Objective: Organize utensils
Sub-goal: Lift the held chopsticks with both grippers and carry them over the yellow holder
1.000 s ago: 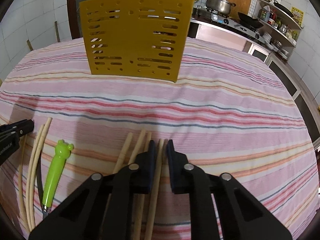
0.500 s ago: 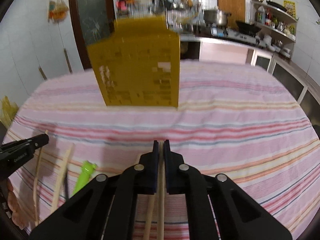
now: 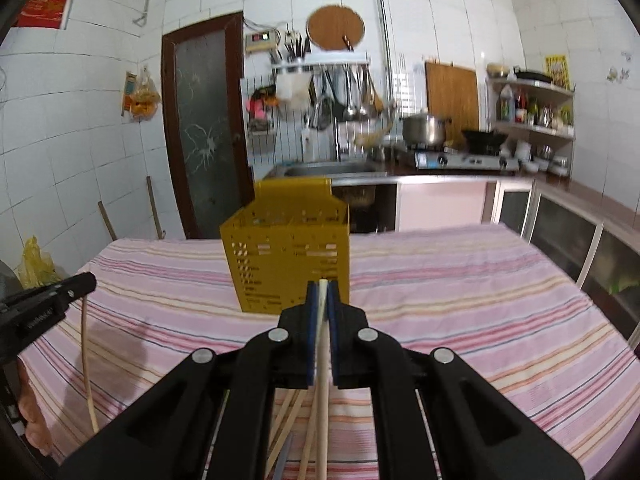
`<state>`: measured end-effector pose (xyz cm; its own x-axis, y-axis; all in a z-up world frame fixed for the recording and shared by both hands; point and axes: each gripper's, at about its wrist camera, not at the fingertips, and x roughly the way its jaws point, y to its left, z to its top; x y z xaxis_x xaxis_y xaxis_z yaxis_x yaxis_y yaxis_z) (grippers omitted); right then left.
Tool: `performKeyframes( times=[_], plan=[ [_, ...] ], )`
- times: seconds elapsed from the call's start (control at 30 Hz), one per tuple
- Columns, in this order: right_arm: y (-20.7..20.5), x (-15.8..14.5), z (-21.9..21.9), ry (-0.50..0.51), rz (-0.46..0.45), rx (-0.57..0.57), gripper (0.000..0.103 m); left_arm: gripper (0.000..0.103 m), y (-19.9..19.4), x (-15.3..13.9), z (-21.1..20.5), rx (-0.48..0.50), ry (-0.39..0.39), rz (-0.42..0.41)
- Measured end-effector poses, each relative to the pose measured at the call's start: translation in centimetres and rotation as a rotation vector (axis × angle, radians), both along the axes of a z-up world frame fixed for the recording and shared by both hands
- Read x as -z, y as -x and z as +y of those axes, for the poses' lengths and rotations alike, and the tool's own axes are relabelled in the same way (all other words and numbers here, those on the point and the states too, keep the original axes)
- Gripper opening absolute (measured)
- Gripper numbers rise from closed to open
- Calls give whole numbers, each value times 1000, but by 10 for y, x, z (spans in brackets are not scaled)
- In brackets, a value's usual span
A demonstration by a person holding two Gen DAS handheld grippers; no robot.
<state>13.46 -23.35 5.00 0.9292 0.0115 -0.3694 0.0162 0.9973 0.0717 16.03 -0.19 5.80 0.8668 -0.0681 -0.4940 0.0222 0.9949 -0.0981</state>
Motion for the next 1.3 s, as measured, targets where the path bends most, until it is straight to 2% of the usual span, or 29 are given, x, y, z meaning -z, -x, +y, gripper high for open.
performKeyframes(
  times=[0.33, 0.53, 0.77, 0.97, 1.07, 1.2, 1.3],
  plan=[
    [25, -13, -5, -1, -98, 5, 5, 4, 28, -10, -1, 11, -5, -91],
    [24, -34, -17, -28, -167, 14, 5, 4, 32, -36, -14, 41, -18, -179],
    [3, -74, -18, -21, -270, 11, 5, 4, 5, -86, -34, 66, 9, -293],
    [-28, -136, -21, -24, -375, -2, 5, 4, -32, -144, -57, 102, 55, -411],
    [-50, -158, -19, -10, -404, -3, 5, 4, -56, -163, -71, 118, 65, -447],
    [-82, -170, -19, -3, -427, 0, 5, 4, -92, -168, -88, 123, 58, -474],
    [-107, -167, -21, -15, -424, 1, 5, 4, -124, -155, -97, 122, 56, -458]
  ],
)
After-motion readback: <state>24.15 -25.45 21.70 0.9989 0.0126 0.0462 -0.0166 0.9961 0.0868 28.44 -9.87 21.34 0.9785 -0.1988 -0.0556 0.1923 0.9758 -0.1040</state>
